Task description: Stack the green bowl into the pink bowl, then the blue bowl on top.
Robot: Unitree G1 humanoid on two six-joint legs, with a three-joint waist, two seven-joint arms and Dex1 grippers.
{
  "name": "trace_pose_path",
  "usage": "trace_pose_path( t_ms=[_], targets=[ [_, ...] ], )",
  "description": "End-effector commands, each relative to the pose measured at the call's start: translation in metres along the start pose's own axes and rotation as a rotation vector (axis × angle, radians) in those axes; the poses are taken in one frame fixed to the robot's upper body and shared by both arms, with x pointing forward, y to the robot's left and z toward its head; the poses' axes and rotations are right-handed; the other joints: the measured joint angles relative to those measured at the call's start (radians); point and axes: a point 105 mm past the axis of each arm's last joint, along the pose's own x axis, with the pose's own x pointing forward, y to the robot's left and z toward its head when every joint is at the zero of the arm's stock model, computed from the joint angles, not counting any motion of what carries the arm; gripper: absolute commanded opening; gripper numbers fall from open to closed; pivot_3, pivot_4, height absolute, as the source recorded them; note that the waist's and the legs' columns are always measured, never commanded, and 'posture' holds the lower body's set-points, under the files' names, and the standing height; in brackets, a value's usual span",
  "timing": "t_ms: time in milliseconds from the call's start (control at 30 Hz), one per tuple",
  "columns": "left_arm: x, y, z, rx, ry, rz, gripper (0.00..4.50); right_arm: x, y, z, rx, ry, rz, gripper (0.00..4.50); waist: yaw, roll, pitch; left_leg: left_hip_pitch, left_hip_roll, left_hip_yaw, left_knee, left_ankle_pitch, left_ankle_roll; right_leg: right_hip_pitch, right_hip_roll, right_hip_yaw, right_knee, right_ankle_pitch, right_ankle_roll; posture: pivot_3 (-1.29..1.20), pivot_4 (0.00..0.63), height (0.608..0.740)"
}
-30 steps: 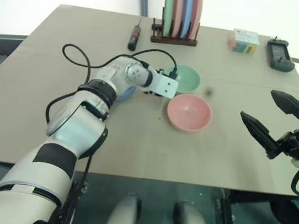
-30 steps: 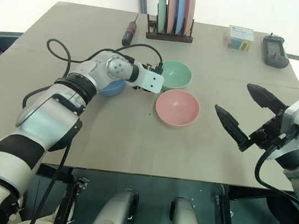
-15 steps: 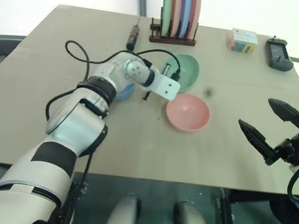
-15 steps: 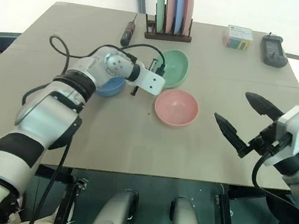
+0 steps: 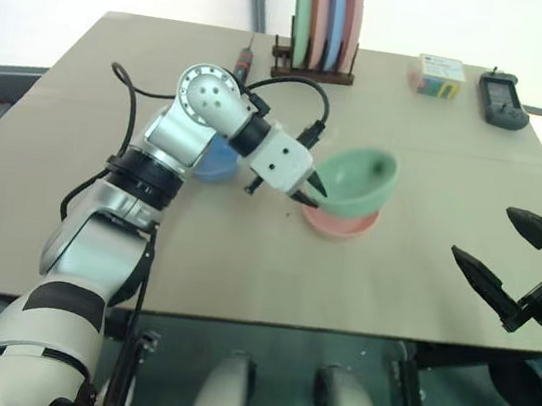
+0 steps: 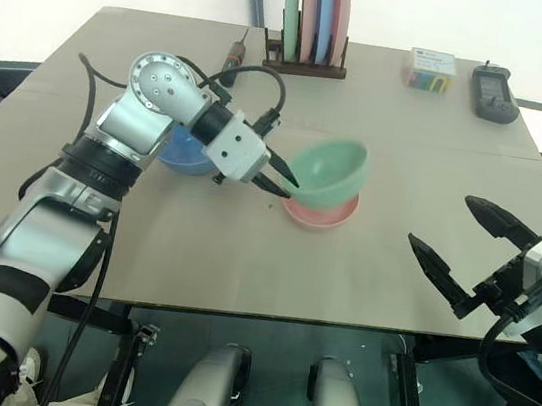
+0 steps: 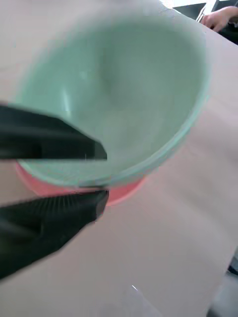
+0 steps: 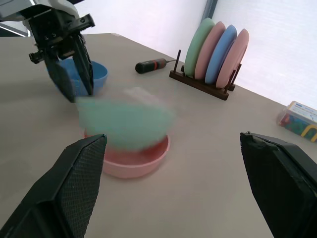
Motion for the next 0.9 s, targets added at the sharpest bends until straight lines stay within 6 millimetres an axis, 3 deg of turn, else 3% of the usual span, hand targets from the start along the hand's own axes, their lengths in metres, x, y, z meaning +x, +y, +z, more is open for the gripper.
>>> trace_pose_path(
  t_ms=[33,133,233,367,500,733,900],
  targets=[
    [0.002,0.006,-0.003,0.044,0.067,0.063,3.15,0.003,0.006,0.01,-0.045,-0.027,0.025,4.5,0.001,0.0,0.0,0.0,0.0,0.0,0.0,0.0,0.0,0.0,0.0,0.0,0.0,0.0,0.0,0.0,0.15,0.74],
    [-0.006,0.017,-0.008,0.013,0.13,0.173,4.05,0.004,0.01,0.006,-0.042,-0.011,0.051,4.5,0.002,0.0,0.0,0.0,0.0,0.0,0.0,0.0,0.0,0.0,0.0,0.0,0.0,0.0,0.001,0.0,0.15,0.74],
    [-0.037,0.028,-0.034,-0.171,0.321,0.404,4.05,0.014,0.021,0.002,-0.037,-0.006,0.13,4.5,-0.003,0.0,0.0,0.0,0.0,-0.001,0.0,0.0,0.0,0.0,0.0,0.0,0.0,0.001,0.002,0.0,0.15,0.74],
    [-0.071,0.005,-0.056,-0.344,0.577,0.55,4.05,0.027,0.029,0.001,-0.03,-0.019,0.212,4.5,-0.023,0.001,0.0,0.001,0.001,-0.001,-0.001,0.0,0.0,0.0,0.001,0.0,0.0,0.002,0.003,0.0,0.15,0.74],
    [-0.101,-0.033,-0.071,-0.589,0.896,0.635,4.05,0.04,0.029,-0.003,-0.019,-0.04,0.28,4.5,-0.024,0.0,0.0,0.0,0.001,-0.001,-0.001,0.0,0.0,-0.001,0.001,-0.001,0.0,0.002,0.003,0.0,0.15,0.74],
    [-0.093,-0.066,-0.068,-0.689,1.055,0.62,4.05,0.056,0.024,-0.006,-0.011,-0.066,0.374,4.5,-0.014,-0.001,0.0,-0.001,0.0,-0.003,-0.001,0.0,0.0,0.0,0.0,-0.002,-0.001,0.0,0.0,0.0,0.15,0.74],
    [-0.078,-0.081,-0.065,-0.76,1.043,0.567,4.05,0.058,0.022,-0.009,-0.014,-0.063,0.4,4.5,-0.016,-0.001,0.0,-0.001,0.0,-0.004,-0.001,0.0,0.0,-0.001,0.001,-0.003,0.0,0.0,0.001,0.0,0.15,0.74]
  ],
)
